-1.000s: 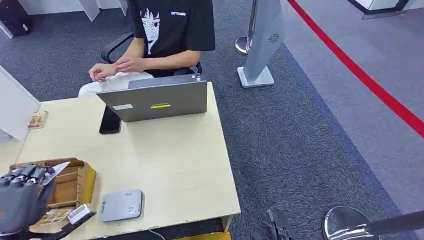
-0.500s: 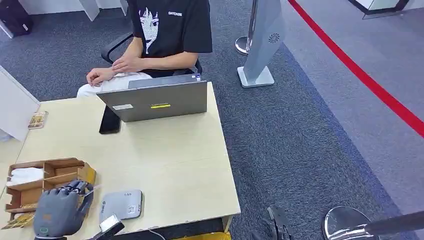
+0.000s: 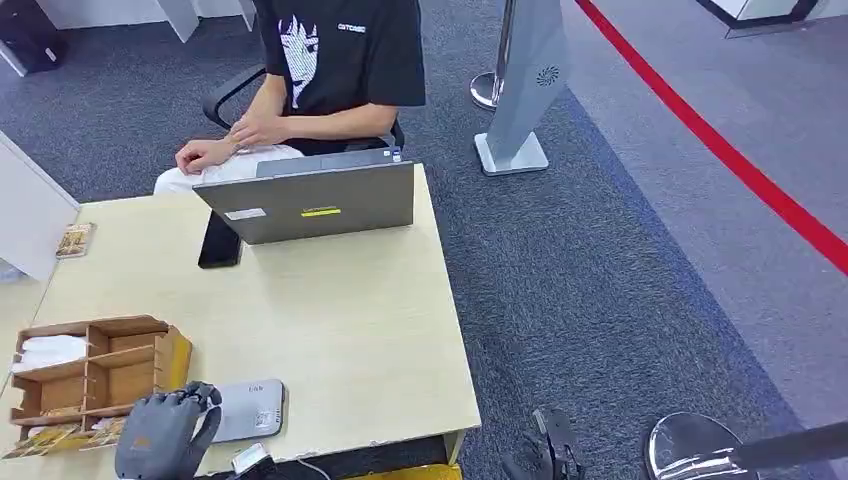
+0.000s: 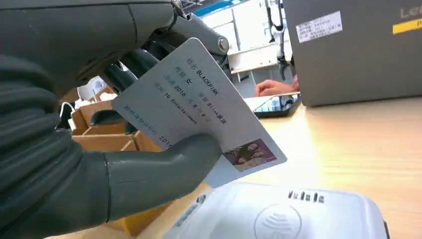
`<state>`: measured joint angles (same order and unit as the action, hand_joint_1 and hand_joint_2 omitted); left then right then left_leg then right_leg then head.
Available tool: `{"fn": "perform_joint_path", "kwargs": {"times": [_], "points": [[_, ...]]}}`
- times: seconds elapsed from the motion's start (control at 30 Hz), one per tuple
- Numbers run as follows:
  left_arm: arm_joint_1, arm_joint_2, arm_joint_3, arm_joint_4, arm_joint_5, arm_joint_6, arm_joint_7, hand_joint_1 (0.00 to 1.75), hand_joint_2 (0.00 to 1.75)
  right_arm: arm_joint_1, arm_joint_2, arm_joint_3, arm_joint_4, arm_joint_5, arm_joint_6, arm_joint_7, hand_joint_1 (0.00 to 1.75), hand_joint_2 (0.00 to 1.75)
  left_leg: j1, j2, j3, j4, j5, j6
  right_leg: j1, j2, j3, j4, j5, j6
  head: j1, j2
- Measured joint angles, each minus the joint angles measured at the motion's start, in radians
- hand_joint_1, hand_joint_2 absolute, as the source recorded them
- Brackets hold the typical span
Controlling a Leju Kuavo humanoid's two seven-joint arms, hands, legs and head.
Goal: Pass the card to the sensor for recognition and then transmit it.
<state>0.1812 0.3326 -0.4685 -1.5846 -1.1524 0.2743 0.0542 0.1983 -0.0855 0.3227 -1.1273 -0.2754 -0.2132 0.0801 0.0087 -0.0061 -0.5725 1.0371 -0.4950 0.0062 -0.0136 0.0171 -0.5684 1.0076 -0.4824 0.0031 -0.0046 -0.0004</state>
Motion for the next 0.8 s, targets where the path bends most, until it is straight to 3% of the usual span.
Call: {"fn": "perform_joint_path", "kwargs": {"times": [0.3,0.43,0.57,0.67,0.8], "points": [[-0.018,-0.020,-0.051,0.047,0.003,-0.011,0.069,1.75,1.75,-0.007,0.000,0.005,0.006,-0.003,0.002,0.000,0.00,1.75,0.000,0.000,0.000,0.000,0.000,0.000,0.000,-0.001,0.000,0.000,0.000,0.000,0.000,0.000],[-0.033,-0.010,-0.058,0.051,-0.005,0.025,0.054,1.75,1.75,-0.009,0.000,0.008,0.011,-0.006,0.003,0.000,0.00,1.75,0.000,0.000,0.000,0.000,0.000,0.000,0.000,-0.001,0.000,0.000,0.000,0.000,0.000,0.000],[-0.063,-0.008,-0.028,-0.004,-0.033,-0.003,0.003,1.75,1.75,-0.009,0.000,0.008,0.011,-0.006,-0.002,-0.001,0.00,1.75,0.000,-0.001,0.000,0.000,0.001,0.000,0.000,-0.001,0.000,0.000,0.000,0.000,0.000,0.000],[-0.123,-0.007,0.003,-0.049,-0.065,-0.027,-0.007,1.75,1.75,-0.010,0.000,0.010,0.015,0.001,0.005,-0.003,0.00,1.75,0.001,-0.003,0.000,0.001,0.002,0.000,0.000,-0.002,0.000,0.000,0.000,0.000,0.000,0.000],[-0.269,0.009,0.055,-0.107,-0.076,-0.110,0.011,1.75,1.75,-0.020,0.000,0.020,0.026,0.015,0.018,-0.005,0.00,1.75,0.000,-0.006,-0.001,0.000,0.004,-0.001,0.000,-0.006,0.000,0.001,0.002,-0.001,0.000,0.000]]}}
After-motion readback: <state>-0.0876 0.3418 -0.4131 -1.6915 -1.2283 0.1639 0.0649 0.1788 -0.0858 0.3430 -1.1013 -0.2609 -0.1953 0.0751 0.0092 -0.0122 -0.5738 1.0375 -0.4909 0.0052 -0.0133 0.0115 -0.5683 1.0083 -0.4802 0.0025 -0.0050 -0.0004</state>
